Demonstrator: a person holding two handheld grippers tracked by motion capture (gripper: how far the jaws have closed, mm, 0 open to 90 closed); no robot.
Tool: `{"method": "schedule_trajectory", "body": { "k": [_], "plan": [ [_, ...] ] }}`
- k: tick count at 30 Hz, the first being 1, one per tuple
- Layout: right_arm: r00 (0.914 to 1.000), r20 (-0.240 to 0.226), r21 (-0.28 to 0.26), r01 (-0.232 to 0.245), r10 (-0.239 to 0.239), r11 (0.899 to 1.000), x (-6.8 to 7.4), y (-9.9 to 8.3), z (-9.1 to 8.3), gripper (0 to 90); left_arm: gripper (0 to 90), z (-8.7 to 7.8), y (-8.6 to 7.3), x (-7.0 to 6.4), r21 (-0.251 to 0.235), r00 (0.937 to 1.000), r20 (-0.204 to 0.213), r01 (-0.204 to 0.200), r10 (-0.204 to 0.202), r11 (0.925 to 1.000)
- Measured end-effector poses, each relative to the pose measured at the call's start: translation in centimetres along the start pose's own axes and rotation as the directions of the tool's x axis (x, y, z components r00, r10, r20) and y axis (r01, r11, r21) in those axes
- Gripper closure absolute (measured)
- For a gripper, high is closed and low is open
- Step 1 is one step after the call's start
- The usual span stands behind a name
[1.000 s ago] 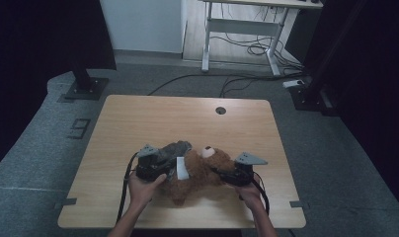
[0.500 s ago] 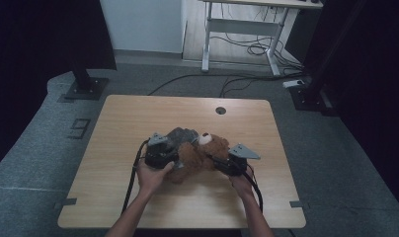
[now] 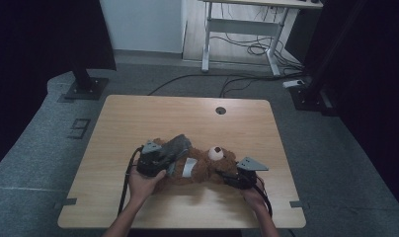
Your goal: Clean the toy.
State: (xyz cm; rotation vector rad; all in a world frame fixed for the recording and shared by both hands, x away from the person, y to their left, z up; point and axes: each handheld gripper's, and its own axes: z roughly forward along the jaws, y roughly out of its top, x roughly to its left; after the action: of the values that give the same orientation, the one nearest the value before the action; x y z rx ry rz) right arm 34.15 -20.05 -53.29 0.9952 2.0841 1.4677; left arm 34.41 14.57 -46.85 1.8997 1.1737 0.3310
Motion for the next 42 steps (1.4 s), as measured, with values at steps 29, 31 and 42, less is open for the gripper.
{"method": "schedule_trajectory", "body": {
  "k": [29,31,42],
  "plan": [
    [0.9984,0.040,-0.115,0.045,-0.041,0.992,0.8,0.8,1.2,44.6,77.2,3.4,-1.1,3.1,0.038,0.9683,0.165,0.184,-0.188,0.9822],
    [0.9939,0.082,-0.102,0.082,-0.074,0.991,0.2,1.2,2.5,43.0,76.9,4.1,-0.6,4.0,0.034,0.9678,0.146,0.202,-0.205,0.9787],
    [0.9942,0.048,-0.036,0.098,-0.096,0.995,-0.1,-0.2,1.3,36.5,76.4,3.0,-2.8,4.5,0.111,0.9819,0.079,0.163,-0.172,0.9803]
  ]
}}
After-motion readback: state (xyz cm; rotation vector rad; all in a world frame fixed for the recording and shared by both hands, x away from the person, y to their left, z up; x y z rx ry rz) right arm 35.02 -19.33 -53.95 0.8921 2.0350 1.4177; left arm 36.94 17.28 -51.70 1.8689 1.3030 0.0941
